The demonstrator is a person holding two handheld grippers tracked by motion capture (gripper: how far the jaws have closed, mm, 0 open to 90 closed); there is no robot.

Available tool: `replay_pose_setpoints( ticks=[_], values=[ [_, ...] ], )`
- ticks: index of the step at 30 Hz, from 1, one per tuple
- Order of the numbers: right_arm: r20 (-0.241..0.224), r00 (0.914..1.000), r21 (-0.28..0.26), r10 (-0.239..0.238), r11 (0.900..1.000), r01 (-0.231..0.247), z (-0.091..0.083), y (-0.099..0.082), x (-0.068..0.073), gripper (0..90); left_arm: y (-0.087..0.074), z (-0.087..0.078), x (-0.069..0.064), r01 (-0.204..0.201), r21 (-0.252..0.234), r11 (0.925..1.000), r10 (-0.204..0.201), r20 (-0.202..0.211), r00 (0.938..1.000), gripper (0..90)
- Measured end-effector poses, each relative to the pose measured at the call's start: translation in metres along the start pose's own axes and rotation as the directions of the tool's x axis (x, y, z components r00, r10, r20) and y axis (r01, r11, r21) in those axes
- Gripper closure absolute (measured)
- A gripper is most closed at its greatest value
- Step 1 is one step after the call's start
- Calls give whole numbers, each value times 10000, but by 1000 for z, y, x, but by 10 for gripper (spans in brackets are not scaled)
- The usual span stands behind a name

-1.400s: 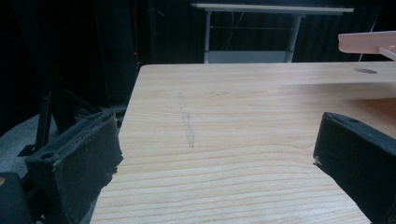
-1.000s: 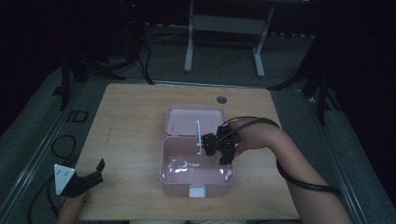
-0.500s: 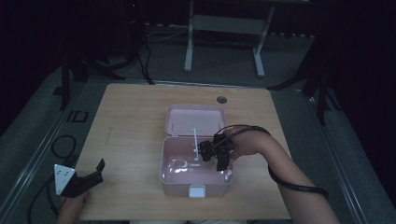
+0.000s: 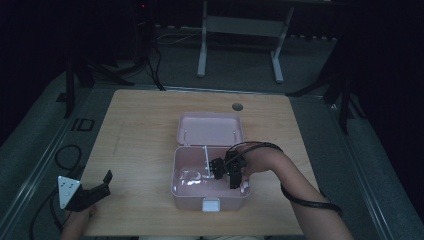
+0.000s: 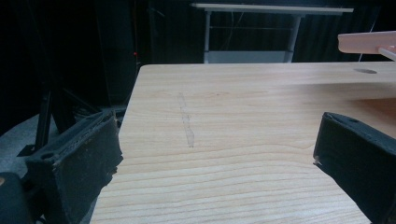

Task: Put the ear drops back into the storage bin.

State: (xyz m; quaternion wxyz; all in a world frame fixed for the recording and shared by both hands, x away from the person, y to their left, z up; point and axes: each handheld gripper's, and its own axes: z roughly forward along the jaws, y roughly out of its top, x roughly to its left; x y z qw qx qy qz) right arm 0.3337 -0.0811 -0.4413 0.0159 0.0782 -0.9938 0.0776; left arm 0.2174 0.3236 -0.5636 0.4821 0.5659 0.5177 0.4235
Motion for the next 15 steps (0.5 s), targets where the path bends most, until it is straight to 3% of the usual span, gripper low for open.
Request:
replay_pose_setpoints(
  ticks=[15],
  values=[
    [-158,9999,215,-31,9998,34,28,3,-2,598,0,0,0,-5,19,10000,5,3,10000,9]
  ],
)
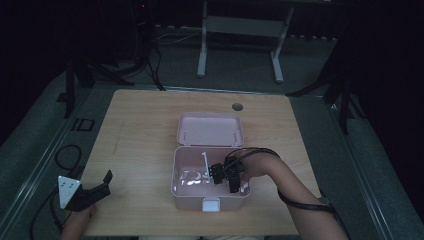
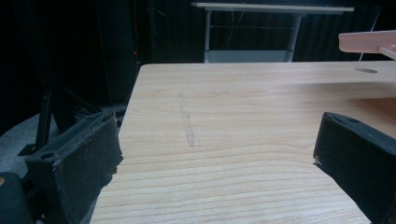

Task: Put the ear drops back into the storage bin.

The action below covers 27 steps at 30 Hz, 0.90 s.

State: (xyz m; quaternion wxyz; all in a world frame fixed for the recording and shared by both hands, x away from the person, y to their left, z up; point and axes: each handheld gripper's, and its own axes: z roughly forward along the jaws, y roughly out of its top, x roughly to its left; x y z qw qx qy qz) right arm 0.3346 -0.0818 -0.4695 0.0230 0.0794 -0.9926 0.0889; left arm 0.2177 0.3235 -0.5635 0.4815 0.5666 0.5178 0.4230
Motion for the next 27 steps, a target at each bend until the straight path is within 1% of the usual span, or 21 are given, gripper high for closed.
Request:
replay_pose_setpoints(
  ticks=[2,6,8,18,27],
  values=[
    [65,10000,-43,-24,10000,24,3,0,-1,598,0,0,0,-2,-2,10000,2,-1,10000,9],
    [-16,9999,-129,109,9999,-109,8,0,-2,599,0,0,0,2,3,10000,-2,6,10000,10],
    [-47,10000,-102,63,9999,-63,10,1,-3,598,0,0,0,-1,-3,10000,1,3,10000,9],
    [-113,9998,-130,193,9997,-194,19,1,-5,598,0,0,0,-1,1,10000,1,22,10000,10],
    [-258,9994,15,248,9997,-248,28,4,-6,597,0,0,0,-1,5,10000,1,26,10000,10]
  ],
)
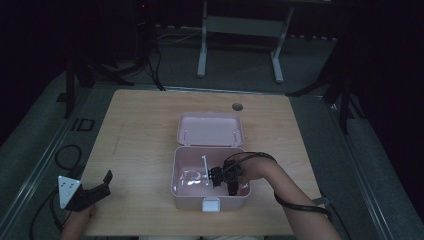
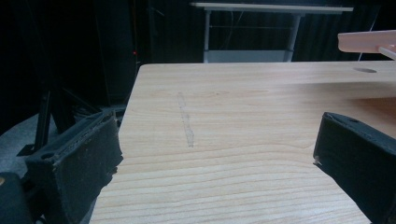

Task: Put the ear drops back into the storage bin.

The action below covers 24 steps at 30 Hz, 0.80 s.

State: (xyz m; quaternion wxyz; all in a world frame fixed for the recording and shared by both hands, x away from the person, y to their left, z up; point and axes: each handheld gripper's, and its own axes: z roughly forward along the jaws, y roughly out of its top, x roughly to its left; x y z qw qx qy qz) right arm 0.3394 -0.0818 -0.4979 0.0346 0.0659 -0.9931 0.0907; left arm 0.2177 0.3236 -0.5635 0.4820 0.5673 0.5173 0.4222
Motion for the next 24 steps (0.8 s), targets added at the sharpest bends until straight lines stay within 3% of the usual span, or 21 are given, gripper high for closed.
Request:
replay_pose_setpoints(
  ticks=[16,24],
  values=[
    [-123,9996,-17,238,9997,-239,-2,0,0,561,0,0,0,-10,-5,10000,10,-9,10000,9],
    [82,9995,-276,298,9992,-295,-18,-5,2,537,0,0,0,-15,-1,10000,15,-13,10000,9]
  ],
)
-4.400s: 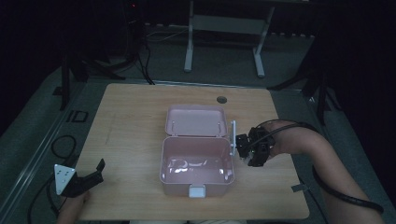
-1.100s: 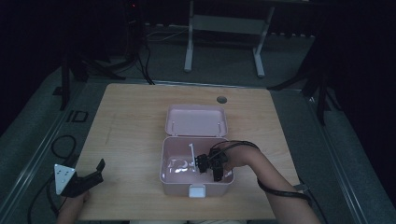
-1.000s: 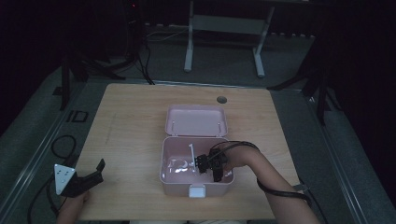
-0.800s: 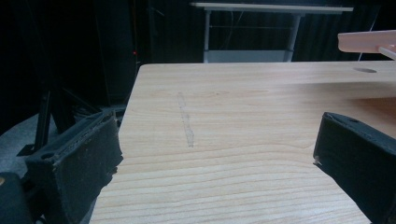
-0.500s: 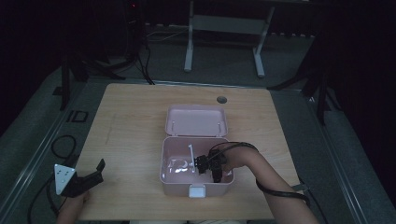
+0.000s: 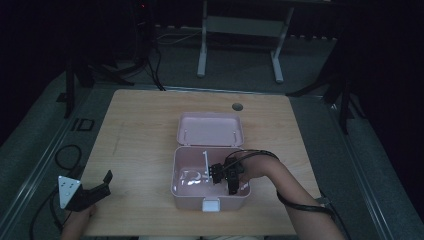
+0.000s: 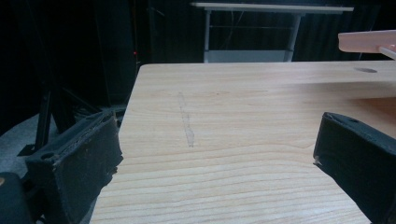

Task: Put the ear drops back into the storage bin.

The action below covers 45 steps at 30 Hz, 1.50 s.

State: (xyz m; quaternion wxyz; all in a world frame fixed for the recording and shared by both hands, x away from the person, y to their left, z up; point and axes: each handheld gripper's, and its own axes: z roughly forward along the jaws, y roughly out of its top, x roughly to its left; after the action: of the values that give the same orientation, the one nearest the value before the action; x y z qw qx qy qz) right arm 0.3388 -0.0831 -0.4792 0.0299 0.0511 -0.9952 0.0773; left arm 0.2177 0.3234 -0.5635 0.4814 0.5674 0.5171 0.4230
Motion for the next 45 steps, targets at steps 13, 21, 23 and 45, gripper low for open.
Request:
replay_pose_setpoints(
  ticks=[13,21,23,45],
  values=[
    [634,9979,-1033,104,9946,-38,-49,-11,8,432,0,0,0,16,8,10000,-16,-4,10000,10],
    [1066,9936,-1371,384,9903,-236,-71,-21,14,363,0,0,0,-4,-5,10000,4,-8,10000,10],
    [1053,9930,-1566,540,9870,-371,-76,-25,13,340,0,0,0,6,-14,10000,-6,-8,10000,10],
    [1201,9713,-2358,2054,9563,-1730,-101,-91,11,244,0,0,0,-10,5,10000,10,-31,10000,10]
  ],
)
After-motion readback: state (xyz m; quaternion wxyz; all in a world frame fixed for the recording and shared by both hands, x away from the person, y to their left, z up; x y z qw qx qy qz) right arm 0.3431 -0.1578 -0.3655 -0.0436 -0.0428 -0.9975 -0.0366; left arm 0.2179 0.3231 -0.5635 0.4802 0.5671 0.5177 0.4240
